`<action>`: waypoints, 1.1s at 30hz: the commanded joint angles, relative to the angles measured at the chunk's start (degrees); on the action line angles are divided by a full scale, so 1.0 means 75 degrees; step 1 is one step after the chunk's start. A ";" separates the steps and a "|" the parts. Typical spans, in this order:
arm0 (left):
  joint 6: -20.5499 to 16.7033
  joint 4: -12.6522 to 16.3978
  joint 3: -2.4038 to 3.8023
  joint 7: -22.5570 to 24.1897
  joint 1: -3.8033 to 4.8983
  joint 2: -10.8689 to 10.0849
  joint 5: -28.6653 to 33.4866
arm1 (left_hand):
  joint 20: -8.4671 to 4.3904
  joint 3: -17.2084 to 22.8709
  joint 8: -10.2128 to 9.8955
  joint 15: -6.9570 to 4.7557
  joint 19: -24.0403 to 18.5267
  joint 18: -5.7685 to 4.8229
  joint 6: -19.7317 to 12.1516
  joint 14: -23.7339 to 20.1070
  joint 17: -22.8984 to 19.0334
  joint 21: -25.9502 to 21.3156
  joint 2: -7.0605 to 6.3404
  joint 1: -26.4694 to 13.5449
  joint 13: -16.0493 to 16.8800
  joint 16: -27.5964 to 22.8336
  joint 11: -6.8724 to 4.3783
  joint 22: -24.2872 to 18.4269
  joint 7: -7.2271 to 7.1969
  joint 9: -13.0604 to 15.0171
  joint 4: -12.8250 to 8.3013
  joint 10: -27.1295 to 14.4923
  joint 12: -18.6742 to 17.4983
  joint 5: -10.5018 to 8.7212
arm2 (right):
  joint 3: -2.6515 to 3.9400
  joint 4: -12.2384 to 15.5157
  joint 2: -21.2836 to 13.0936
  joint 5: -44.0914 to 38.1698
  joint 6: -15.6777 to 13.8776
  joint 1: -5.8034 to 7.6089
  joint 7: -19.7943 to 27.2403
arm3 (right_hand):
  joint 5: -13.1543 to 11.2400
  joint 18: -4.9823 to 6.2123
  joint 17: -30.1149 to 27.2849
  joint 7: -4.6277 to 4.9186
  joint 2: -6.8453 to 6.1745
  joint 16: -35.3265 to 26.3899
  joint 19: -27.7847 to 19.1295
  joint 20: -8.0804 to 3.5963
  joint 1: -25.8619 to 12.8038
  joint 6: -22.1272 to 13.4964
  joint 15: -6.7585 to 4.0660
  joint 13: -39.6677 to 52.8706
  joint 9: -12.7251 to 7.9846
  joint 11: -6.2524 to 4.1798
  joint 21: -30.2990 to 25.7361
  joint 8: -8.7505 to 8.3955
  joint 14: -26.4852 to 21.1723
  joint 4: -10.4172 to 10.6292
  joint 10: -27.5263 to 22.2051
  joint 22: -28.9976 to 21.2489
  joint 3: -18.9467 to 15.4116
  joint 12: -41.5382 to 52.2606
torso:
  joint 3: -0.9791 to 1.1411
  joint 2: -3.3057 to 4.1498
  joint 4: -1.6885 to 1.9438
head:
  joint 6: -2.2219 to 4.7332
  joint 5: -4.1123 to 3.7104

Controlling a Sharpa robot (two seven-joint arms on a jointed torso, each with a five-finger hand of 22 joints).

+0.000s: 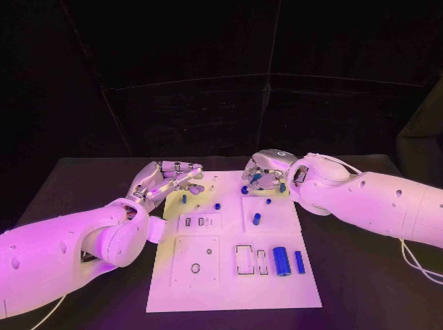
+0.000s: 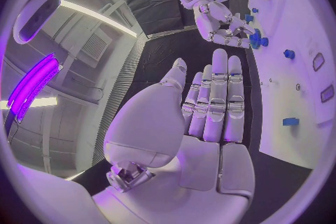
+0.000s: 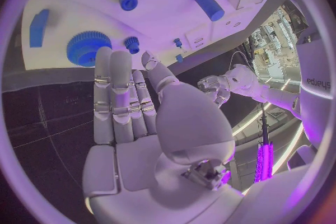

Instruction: Assemble the parts on the task board

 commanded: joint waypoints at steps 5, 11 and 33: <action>0.0187 0.0035 0.0004 -0.0060 0.0002 0.0008 -0.0074 | 0.0001 -0.0002 -0.0053 -0.0003 0.0059 0.0100 0.0047 -0.0025 0.0043 -0.0014 -0.0011 -0.0095 -0.0008 0.0049 0.0021 -0.0009 0.0019 -0.0009 -0.0043 0.0046 -0.0036 0.0043 | 0.0009 -0.0050 0.0056 -0.0360 0.0353 0.0021 -0.0226 | -0.0050 0.0090 0.1467 0.0005 -0.0062 0.1454 -0.0188 0.0073 -0.0091 -0.0150 0.0083 0.0015 -0.0001 0.0030 0.0520 -0.0032 0.0224 0.0030 -0.0212 0.0335 0.0150 0.0105 | -0.0016 0.0047 0.0040 | -0.0045 -0.0001; 0.0231 0.0025 0.0003 -0.0067 0.0001 0.0004 -0.0005 | -0.0005 0.0019 -0.0075 -0.0009 0.0102 0.0102 0.0048 -0.0006 0.0117 -0.0004 -0.0023 -0.0116 -0.0010 0.0108 0.0021 -0.0008 0.0021 -0.0009 -0.0092 0.0038 -0.0046 0.0044 | 0.0009 -0.0134 0.0138 -0.0362 0.0597 0.0021 -0.0232 | -0.0048 0.0039 0.2402 0.0008 -0.0041 0.2348 -0.0140 0.0114 -0.0099 -0.0178 0.0089 0.0009 0.0001 0.0046 0.1056 -0.0026 0.0232 0.0036 -0.0258 0.0869 0.0280 0.0158 | -0.0008 0.0075 0.0036 | -0.0051 0.0005; 0.0251 0.0046 0.0003 -0.0092 0.0002 -0.0018 0.0096 | -0.0006 0.0056 -0.0129 0.0002 0.0130 0.0095 0.0009 -0.0058 0.0239 -0.0015 -0.0024 -0.0187 -0.0015 0.0175 0.0040 -0.0018 0.0043 -0.0014 -0.0158 -0.0010 -0.0066 0.0043 | 0.0008 -0.0354 0.0334 -0.0272 0.0930 0.0020 -0.0209 | -0.0276 -0.0169 0.3765 -0.0006 0.0227 0.3645 0.0256 0.0169 -0.0102 -0.0061 0.0064 -0.0003 0.0007 0.0006 0.2395 -0.0008 0.0270 0.0059 0.0018 0.2552 0.0966 0.0240 | 0.0007 0.0123 0.0057 | -0.0140 0.0014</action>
